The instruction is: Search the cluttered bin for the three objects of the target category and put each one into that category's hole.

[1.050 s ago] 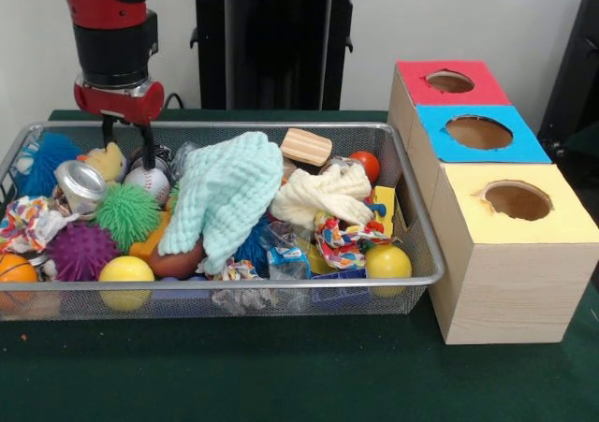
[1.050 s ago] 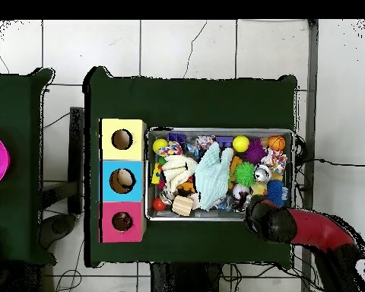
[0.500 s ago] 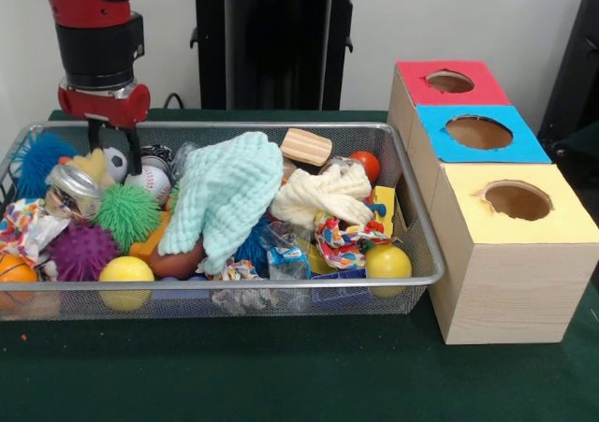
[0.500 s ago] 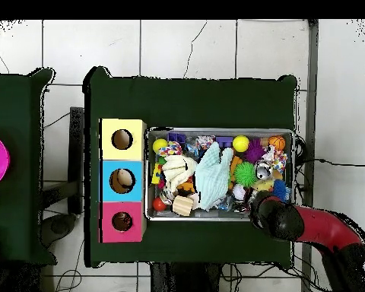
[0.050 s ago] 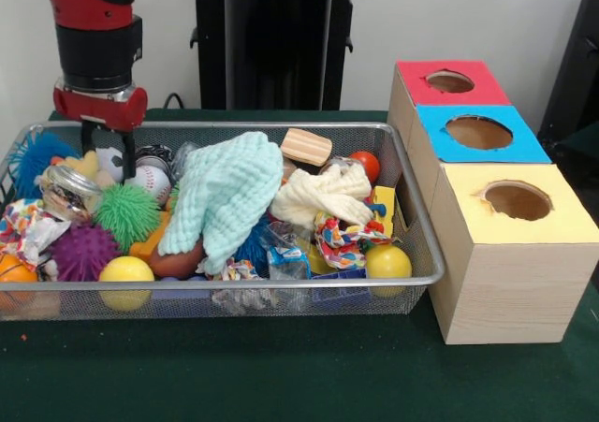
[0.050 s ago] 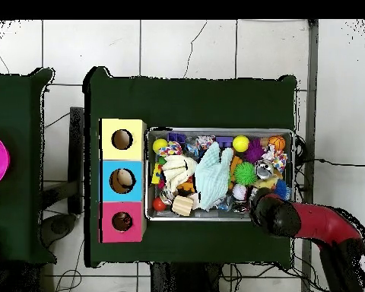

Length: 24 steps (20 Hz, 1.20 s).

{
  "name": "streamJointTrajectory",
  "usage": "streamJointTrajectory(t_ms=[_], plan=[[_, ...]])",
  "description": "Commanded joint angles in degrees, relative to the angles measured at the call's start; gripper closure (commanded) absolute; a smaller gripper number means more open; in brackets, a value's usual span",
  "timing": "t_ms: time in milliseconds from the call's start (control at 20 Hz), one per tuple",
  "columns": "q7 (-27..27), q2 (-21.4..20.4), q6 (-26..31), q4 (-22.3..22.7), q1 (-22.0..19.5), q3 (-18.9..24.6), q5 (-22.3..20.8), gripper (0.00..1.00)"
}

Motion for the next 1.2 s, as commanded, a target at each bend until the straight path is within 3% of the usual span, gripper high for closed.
streamJointTrajectory(t_ms=[50, 150, 350, 550, 800, 850, 950, 1050, 1100, 1200], plan=[[20.79, -0.95, 3.06, -6.43, 9.79, -12.69, 3.84, 0.0], [24.36, -0.3, 4.08, -5.81, 12.9, -16.5, 7.29, 0.0], [26.24, 1.49, 3.23, -5.85, 17.93, -22.16, 11.53, 0.0], [23.92, 3.04, 3.61, -7.78, 20.85, -25.44, 13.41, 0.0], [19.5, 4.64, 2.19, -9.97, 21.74, -26.05, 13.35, 0.0], [16.25, 4.3, 2.47, -10.38, 20.74, -24.71, 12.59, 0.0], [1.51, 2.79, 2.55, -11.24, 14.19, -15.73, 8.61, 0.0], [-13.03, 1.55, 6.58, -11.22, 7.23, -5.65, 6.68, 0.0], [-17.68, 0.89, 8.86, -10.78, 4.67, -1.95, 6.66, 0.0], [-20.8, -0.58, 11.65, -9.86, 2.25, 1.56, 6.83, 0.0]])
